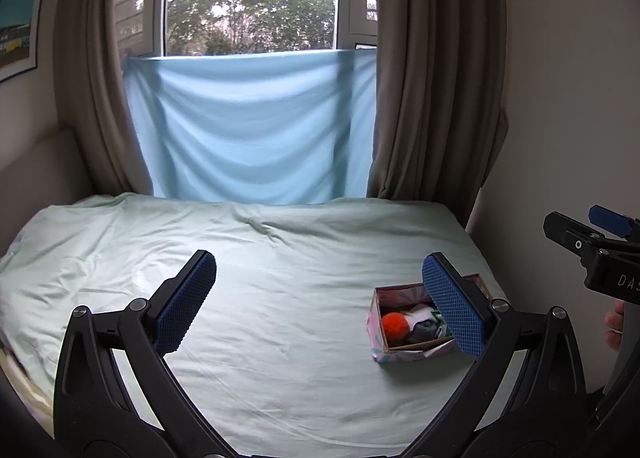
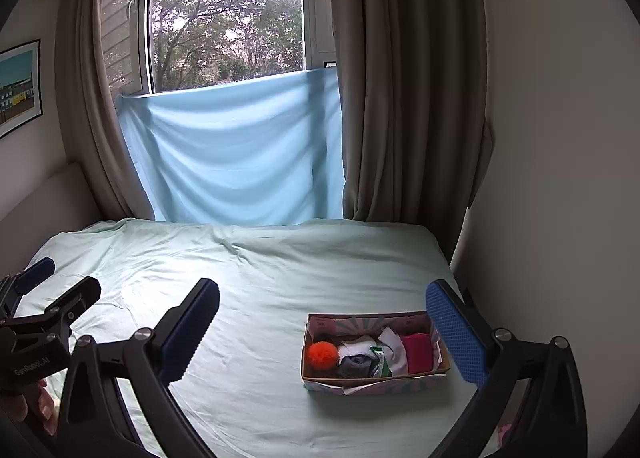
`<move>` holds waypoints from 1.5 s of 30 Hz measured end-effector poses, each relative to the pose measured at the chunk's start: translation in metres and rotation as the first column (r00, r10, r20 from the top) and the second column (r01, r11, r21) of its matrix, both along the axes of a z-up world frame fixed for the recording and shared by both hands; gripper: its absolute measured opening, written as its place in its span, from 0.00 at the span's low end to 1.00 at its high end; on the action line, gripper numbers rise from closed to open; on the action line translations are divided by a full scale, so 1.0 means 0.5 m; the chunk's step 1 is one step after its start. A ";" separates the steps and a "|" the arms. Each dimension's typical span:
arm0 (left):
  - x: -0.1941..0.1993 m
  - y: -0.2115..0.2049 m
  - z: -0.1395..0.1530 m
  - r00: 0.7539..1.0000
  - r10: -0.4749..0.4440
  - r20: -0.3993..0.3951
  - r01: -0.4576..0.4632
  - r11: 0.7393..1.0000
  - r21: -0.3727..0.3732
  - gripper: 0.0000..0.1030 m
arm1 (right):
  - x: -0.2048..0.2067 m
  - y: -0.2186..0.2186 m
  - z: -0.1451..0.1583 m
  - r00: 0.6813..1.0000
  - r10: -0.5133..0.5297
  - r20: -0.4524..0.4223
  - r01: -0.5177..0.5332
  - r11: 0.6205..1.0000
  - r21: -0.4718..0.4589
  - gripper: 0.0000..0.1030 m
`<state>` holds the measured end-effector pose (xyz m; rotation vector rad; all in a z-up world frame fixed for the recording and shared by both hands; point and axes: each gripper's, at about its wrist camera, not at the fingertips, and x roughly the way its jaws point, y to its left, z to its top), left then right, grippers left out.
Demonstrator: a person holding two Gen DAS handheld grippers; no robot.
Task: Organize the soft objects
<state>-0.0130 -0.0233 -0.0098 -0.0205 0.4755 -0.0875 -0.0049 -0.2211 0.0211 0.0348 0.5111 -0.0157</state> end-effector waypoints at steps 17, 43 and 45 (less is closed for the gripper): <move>0.005 -0.004 -0.003 1.000 0.004 0.002 -0.004 1.000 0.005 1.00 | 0.005 -0.003 0.004 1.000 0.001 0.001 -0.001 1.000 0.007 1.00; 0.026 -0.003 0.004 0.998 0.025 0.055 -0.026 0.999 0.025 1.00 | 0.035 -0.010 0.004 1.000 -0.001 -0.008 0.001 1.000 0.011 1.00; 0.036 0.002 -0.003 0.999 0.021 0.045 -0.022 1.000 0.016 1.00 | 0.043 -0.009 0.000 1.000 -0.001 -0.018 0.001 1.000 0.013 1.00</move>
